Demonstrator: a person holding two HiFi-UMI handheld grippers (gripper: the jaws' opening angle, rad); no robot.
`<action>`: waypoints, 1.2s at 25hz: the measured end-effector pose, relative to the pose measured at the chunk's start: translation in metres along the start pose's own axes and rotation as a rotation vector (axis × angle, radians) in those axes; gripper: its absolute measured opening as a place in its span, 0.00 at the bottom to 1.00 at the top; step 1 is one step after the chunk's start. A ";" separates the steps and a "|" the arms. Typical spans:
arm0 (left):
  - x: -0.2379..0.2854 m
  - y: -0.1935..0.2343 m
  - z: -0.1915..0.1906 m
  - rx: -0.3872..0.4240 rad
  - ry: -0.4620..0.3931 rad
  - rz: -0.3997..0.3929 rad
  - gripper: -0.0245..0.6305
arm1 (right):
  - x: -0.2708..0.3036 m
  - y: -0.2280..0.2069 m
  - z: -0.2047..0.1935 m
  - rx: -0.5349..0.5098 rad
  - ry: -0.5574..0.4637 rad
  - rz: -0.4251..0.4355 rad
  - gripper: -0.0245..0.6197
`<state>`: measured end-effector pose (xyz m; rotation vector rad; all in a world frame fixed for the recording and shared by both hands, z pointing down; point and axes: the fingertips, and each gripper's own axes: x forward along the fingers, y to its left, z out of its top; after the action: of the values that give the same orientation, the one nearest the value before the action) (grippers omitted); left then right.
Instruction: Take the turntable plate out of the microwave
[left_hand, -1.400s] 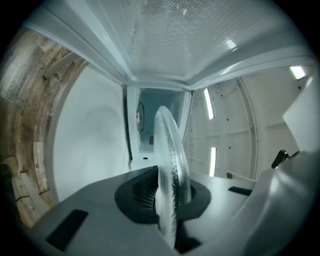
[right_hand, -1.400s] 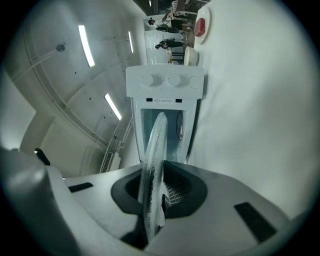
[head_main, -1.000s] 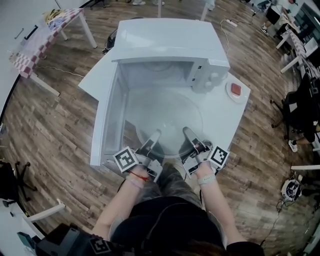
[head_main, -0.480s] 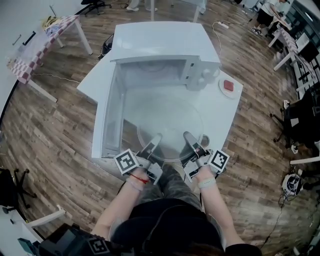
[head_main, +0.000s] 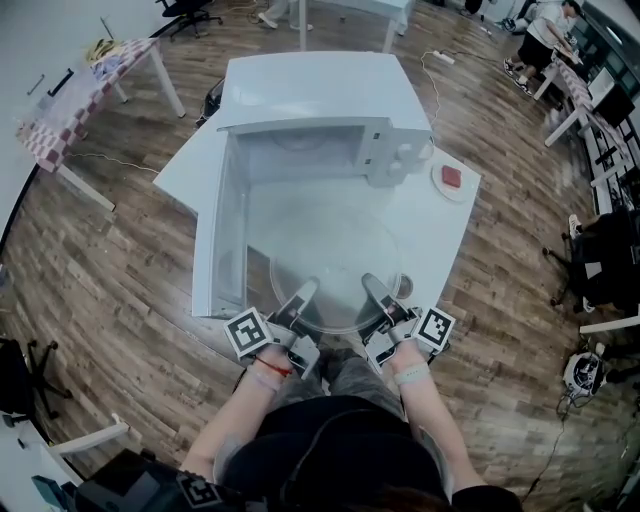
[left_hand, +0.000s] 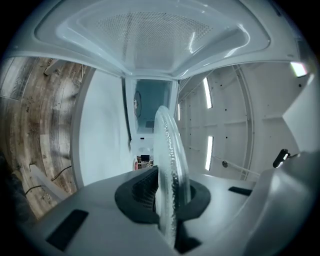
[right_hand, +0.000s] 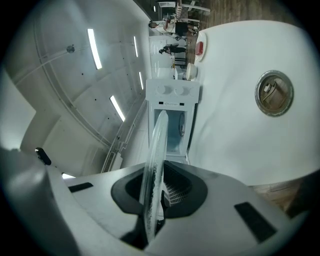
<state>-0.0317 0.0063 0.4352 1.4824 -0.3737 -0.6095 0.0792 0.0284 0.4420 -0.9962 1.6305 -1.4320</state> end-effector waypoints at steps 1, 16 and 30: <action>0.000 -0.001 -0.001 0.001 -0.005 0.001 0.08 | 0.000 0.001 0.001 0.002 0.008 0.001 0.11; 0.011 -0.001 -0.013 0.017 -0.094 -0.001 0.08 | -0.002 0.001 0.018 0.017 0.147 0.010 0.11; 0.011 -0.006 -0.021 0.038 -0.123 0.006 0.08 | -0.006 0.004 0.021 0.037 0.193 0.029 0.11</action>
<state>-0.0113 0.0173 0.4266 1.4828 -0.4874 -0.6944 0.1001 0.0255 0.4361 -0.8317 1.7409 -1.5733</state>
